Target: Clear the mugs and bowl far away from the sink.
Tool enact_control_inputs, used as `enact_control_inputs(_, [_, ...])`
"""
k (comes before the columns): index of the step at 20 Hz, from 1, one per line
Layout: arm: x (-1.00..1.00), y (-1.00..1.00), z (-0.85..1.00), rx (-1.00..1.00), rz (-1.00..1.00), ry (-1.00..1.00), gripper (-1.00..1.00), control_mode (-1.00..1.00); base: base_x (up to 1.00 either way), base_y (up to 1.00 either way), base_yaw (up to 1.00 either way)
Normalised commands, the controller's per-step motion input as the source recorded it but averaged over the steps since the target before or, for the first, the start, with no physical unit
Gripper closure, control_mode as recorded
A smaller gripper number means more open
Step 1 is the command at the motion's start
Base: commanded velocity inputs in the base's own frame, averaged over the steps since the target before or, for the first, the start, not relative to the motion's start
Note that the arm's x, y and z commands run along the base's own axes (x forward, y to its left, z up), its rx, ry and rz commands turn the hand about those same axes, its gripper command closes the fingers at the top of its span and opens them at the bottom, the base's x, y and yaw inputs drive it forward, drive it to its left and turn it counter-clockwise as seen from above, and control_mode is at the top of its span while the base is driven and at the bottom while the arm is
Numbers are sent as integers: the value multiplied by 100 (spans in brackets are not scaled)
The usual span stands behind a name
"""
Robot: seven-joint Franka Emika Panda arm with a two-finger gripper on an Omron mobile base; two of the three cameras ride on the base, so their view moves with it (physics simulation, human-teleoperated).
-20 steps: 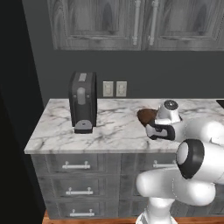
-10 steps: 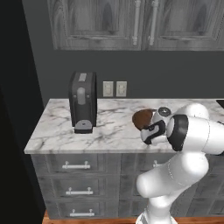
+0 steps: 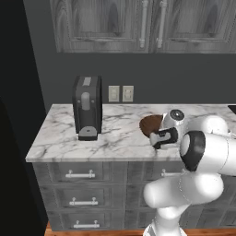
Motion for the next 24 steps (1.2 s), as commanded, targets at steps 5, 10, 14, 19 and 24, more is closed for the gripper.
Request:
enact_control_inputs(5, [-13, 11, 99, 0, -1, -2, -100, -100, 0, 0, 0])
enact_control_inputs(10, [-67, 33, 99, 0, 0, -1, -100, -100, 0, 0, 0])
enact_control_inputs(14, [-71, 53, 91, -3, 3, -2, -100, -100, 0, 0, 0])
enact_control_inputs(19, [-73, 73, 75, -12, 13, -3, -100, -100, 0, 0, 0])
enact_control_inputs(24, [-66, 46, 50, -13, 21, -6, -100, -100, 0, 0, 0])
